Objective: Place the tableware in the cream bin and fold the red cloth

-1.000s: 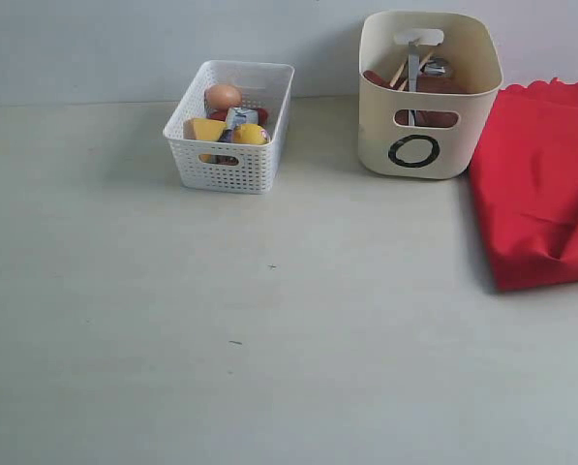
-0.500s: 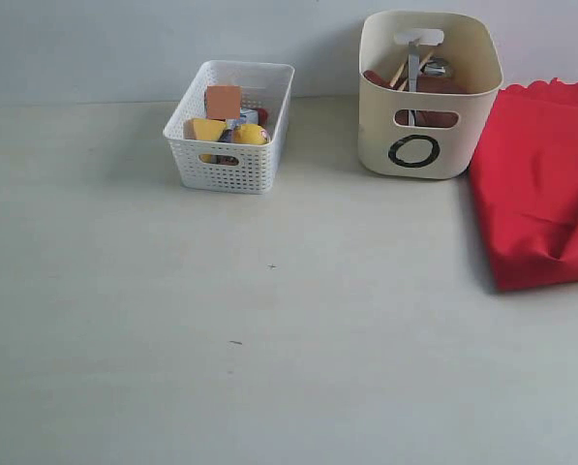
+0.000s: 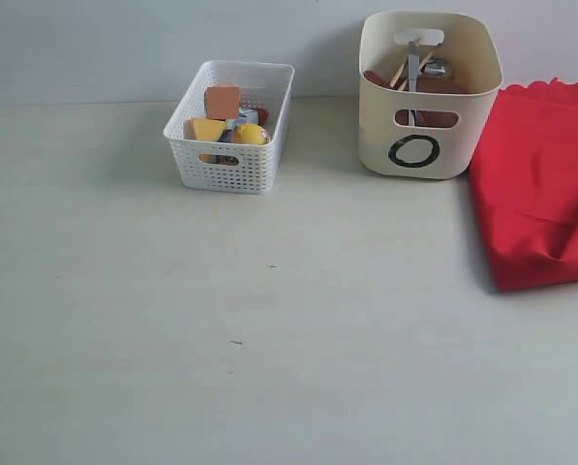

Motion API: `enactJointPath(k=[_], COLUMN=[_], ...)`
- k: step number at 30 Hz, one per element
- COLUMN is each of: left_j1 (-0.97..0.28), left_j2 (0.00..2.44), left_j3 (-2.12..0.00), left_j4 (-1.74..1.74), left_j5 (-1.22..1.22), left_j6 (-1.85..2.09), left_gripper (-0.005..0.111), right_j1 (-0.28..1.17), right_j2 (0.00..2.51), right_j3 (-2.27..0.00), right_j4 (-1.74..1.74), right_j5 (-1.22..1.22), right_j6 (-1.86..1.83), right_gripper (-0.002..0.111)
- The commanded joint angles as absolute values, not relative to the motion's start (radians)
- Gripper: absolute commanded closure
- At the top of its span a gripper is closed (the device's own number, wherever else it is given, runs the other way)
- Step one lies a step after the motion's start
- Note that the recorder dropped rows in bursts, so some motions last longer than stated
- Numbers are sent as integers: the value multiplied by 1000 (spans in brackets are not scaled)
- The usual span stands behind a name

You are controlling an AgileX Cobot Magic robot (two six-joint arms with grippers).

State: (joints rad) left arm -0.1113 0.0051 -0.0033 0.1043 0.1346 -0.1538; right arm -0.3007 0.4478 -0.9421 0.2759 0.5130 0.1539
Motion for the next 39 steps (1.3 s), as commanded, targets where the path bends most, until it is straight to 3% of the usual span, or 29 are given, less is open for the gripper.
enactJointPath(k=[1,8,17,25,33,39], left_j1=[-110,-110,-110,-110,-110,-110], left_j2=[0,0,0,0,0,0], left_j3=[0,0,0,0,0,0], left_j4=[101,101,101,101,101,101], left_j5=[137,137,137,137,137,137], left_j6=[-157,-157,-157,-157,-157,-153], left_gripper=[106,106,106,106,106,106], right_j1=[-303,-303,-303,-294,102,175], right_j2=[402,277,249,224,90,0], right_j3=[-773,-456,-217,-176,-93,-4], right_j4=[643,1295,1285,1322,1333,1329], right_j5=[555,778,839,742,373,209], right_j6=[-275,-1067,-1166,-1169,-1169,-1177], right_gripper=[108,108,108,108,108,108])
